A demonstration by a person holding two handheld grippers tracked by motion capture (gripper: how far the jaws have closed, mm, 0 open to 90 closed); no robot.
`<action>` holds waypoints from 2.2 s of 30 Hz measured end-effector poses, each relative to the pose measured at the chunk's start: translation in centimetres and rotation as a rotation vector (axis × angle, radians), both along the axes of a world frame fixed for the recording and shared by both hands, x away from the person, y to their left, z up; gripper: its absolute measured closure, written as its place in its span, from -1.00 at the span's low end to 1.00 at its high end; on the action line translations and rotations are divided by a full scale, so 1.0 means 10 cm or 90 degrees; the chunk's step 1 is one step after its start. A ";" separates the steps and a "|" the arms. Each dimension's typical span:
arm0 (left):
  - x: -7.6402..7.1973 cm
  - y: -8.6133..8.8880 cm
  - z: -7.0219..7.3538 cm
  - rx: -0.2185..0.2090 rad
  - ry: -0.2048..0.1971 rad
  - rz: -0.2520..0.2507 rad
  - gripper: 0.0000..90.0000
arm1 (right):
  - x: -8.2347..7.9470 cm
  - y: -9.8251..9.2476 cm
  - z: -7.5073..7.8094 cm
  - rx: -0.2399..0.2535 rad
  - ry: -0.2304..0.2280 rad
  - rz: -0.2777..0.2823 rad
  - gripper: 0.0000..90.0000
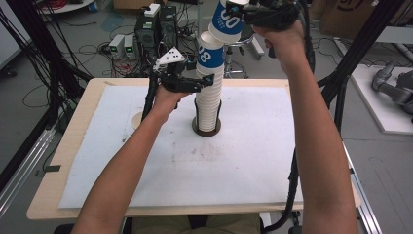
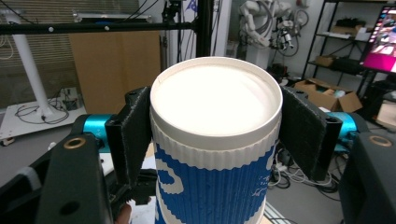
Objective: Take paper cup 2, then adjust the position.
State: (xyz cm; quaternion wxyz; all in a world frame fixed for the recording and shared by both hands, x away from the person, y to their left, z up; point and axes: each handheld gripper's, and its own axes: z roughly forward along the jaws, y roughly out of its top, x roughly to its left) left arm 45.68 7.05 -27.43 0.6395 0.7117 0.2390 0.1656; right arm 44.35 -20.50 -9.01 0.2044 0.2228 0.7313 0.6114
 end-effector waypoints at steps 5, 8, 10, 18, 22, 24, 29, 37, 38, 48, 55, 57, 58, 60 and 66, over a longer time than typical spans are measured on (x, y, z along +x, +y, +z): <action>0.00 0.01 0.00 0.000 -0.001 0.000 -0.63 | -0.08 -0.22 -0.06 -0.005 0.004 -0.014 -0.32; 0.00 0.01 0.00 0.001 -0.001 -0.001 -0.63 | -0.13 -0.35 -0.14 -0.021 0.012 -0.026 -0.32; 0.00 0.01 0.00 0.000 -0.002 0.000 -0.63 | -0.17 -0.42 -0.20 -0.028 0.018 -0.032 -0.32; -0.02 0.01 -0.01 -0.004 -0.003 0.008 -0.64 | -0.32 -0.62 -0.42 -0.053 0.031 -0.036 -0.32; -0.06 0.05 -0.04 -0.023 -0.010 0.016 -0.65 | -0.37 -0.70 -0.59 -0.063 0.049 -0.037 -0.32; -0.08 0.10 -0.05 -0.030 -0.009 0.016 -0.67 | -0.39 -0.73 -0.69 -0.068 0.058 -0.037 -0.32; -0.17 0.24 -0.12 -0.038 -0.007 0.009 -0.67 | -0.44 -0.79 -0.96 -0.080 0.082 -0.039 -0.32; -0.34 0.48 -0.28 -0.044 0.004 0.001 -0.67 | -0.50 -0.83 -1.30 -0.084 0.106 -0.038 -0.32; -0.36 0.50 -0.30 -0.043 0.004 -0.002 -0.67 | -0.51 -0.83 -1.32 -0.082 0.107 -0.037 -0.32; -0.59 0.54 -0.38 -0.039 -0.011 -0.035 -0.67 | -0.58 -0.81 -1.55 -0.091 0.121 -0.027 -0.32; -0.75 0.54 -0.43 -0.029 -0.026 -0.052 -0.67 | -0.64 -0.79 -1.62 -0.106 0.114 -0.023 -0.33; -0.77 0.55 -0.44 -0.033 -0.028 -0.054 -0.67 | -0.66 -0.77 -1.63 -0.107 0.110 -0.020 -0.33; -0.79 0.55 -0.45 -0.036 -0.027 -0.055 -0.67 | -0.67 -0.76 -1.64 -0.105 0.111 -0.017 -0.33; -0.80 0.55 -0.46 -0.035 -0.026 -0.058 -0.67 | -0.68 -0.75 -1.66 -0.106 0.109 -0.016 -0.33; -0.85 0.56 -0.51 -0.028 -0.022 -0.078 -0.67 | -0.68 -0.68 -1.74 -0.108 0.115 -0.007 -0.33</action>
